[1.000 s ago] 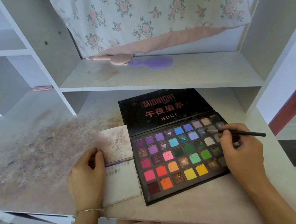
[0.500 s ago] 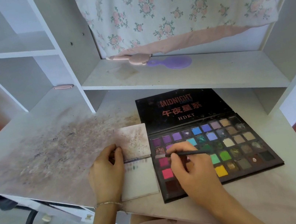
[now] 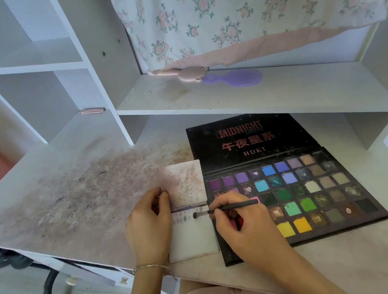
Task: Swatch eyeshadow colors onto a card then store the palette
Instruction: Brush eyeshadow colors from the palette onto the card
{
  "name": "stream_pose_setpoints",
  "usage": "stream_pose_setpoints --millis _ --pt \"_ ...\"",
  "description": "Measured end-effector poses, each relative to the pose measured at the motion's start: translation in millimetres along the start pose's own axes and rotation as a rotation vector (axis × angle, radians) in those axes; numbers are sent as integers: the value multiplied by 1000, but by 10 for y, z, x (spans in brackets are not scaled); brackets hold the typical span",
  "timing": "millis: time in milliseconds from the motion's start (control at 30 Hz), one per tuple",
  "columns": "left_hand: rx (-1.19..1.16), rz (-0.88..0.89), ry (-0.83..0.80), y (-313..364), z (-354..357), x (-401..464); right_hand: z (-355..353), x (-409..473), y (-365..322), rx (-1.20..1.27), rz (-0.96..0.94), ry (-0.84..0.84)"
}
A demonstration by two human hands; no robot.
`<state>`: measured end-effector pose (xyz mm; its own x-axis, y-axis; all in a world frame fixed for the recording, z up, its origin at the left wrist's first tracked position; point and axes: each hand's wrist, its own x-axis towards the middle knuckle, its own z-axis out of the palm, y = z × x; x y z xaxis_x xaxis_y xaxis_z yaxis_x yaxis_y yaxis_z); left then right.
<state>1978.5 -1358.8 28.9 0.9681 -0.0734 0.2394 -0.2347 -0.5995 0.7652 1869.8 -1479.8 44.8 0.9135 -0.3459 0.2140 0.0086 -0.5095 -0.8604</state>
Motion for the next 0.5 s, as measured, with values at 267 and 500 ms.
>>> stream_pose_setpoints --millis 267,500 --pt "11 12 20 -15 8 -2 18 11 20 -49 25 -40" --pt "4 14 14 -14 11 -1 20 23 31 -48 29 -37"
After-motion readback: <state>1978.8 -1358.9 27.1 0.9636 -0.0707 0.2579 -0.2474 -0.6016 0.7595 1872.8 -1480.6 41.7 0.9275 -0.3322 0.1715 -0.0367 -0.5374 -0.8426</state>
